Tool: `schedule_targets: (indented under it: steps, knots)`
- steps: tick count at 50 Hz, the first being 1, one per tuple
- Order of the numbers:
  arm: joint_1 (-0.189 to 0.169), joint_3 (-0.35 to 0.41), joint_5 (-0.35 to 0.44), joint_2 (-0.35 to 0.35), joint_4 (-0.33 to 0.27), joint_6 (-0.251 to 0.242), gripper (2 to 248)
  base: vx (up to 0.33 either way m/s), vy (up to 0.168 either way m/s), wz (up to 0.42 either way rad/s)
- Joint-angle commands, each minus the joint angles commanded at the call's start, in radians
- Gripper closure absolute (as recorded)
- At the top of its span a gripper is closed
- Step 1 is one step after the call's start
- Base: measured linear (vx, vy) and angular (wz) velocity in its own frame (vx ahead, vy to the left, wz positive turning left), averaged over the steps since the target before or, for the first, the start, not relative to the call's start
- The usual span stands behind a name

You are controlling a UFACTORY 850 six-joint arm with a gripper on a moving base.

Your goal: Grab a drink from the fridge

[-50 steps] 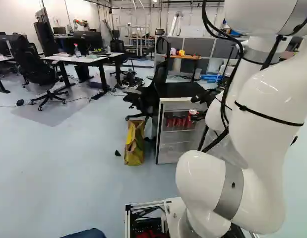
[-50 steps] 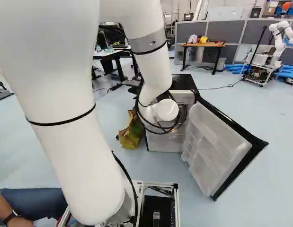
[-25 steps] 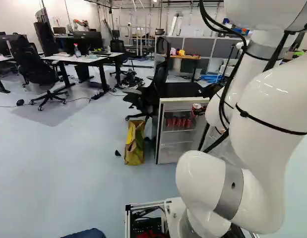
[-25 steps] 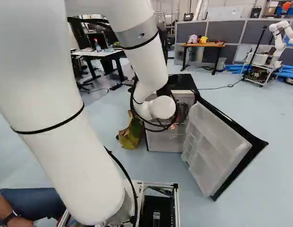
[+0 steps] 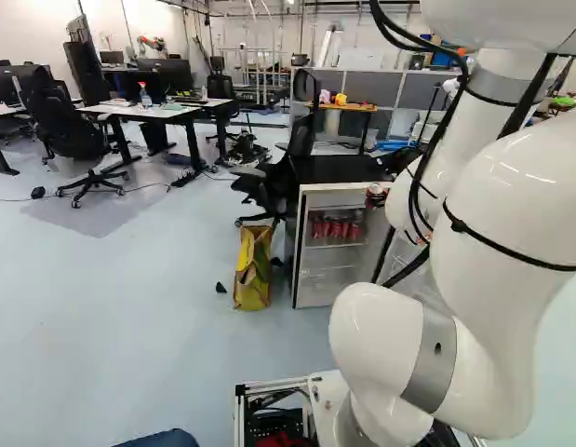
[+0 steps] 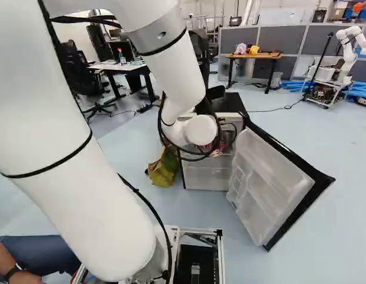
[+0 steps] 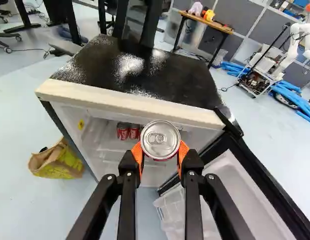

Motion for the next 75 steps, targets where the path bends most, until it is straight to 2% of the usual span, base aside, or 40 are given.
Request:
schedule_targets:
  steps: [31,57,75]
  knots:
    - [0.027,-0.046,0.0,0.036,0.07,0.0,159,0.0,0.0,0.0]
    - [0.067,-0.098,0.0,0.052,0.127,0.0,159,0.0,0.0,0.0]
    - [0.1,-0.137,-0.008,0.013,0.166,0.0,159,0.0,0.0,0.0]
